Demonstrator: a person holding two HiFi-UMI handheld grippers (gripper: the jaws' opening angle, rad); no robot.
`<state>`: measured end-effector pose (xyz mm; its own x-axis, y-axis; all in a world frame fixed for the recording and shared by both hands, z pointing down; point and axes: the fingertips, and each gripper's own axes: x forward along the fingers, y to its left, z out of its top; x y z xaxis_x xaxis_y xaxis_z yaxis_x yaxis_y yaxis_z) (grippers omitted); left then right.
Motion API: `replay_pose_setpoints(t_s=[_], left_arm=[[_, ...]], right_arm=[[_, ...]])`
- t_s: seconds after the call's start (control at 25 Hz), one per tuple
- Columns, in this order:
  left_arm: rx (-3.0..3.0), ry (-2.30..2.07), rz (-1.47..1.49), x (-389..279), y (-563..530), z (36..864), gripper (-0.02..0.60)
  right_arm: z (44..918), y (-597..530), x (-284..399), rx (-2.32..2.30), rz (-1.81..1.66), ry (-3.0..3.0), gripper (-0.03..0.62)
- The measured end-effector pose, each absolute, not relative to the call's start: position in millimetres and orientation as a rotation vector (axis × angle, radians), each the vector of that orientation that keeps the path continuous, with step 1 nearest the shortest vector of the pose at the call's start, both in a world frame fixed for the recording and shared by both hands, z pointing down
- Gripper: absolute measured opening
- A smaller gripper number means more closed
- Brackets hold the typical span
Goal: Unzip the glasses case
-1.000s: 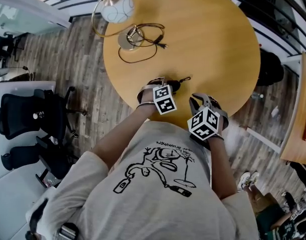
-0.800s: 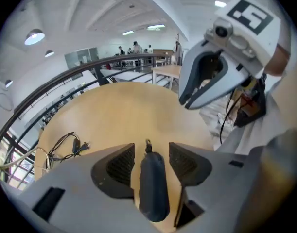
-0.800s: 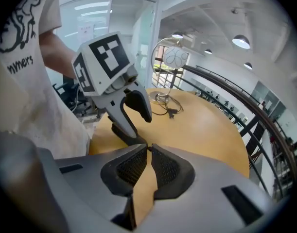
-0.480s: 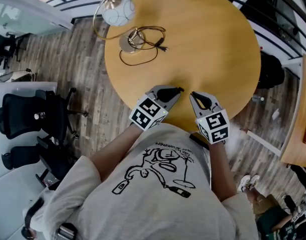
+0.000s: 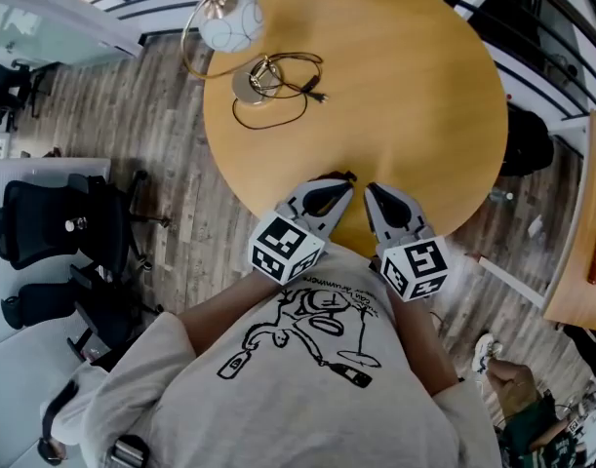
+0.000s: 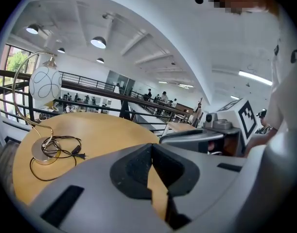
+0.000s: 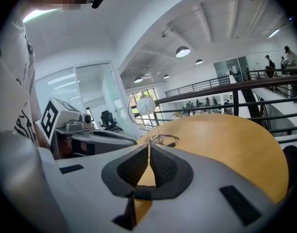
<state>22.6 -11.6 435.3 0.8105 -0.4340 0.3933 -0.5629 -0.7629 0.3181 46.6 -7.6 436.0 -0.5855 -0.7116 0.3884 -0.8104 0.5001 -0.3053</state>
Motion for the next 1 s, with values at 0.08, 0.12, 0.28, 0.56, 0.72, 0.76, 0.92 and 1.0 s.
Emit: replay_pose_setpoints(t_s=[0.08,0.12,0.28,0.56,0.72,0.76,0.92,1.0], left_arm=[[2.576,-0.746,0.413,25.0,-12.6,435.0,0.009],[2.576,-0.747,0.414,25.2,-13.3,435.1,0.009],[2.560,-0.760,0.415,23.7,-14.8,438.8,0.009],[2.555,-0.753,0.419,26.2,-14.8,441.3,0.009],[2.547,-0.746,0.427,24.6,-14.0,442.9,0.009],[2.547,-0.745,0.427,24.3,-13.9,442.8,0.009],[2.549,-0.745,0.429,23.2,-13.2,442.6,0.009],[2.545,-0.739,0.433,23.3,-12.1,444.0,0.009]], right_arm=[[436.2,-5.4,42.2,1.302,0.685,-2.536,0.025],[436.4,-4.3,40.5,1.299,0.683,-2.537,0.023],[437.2,-3.8,40.4,1.295,0.677,-2.536,0.023],[437.4,-6.3,41.7,1.302,0.692,-2.538,0.021],[440.7,-6.2,42.1,1.294,0.712,-2.532,0.021],[441.1,-6.2,42.6,1.296,0.715,-2.530,0.021],[441.2,-5.6,43.6,1.303,0.719,-2.525,0.021],[441.7,-4.8,43.0,1.299,0.730,-2.526,0.021]])
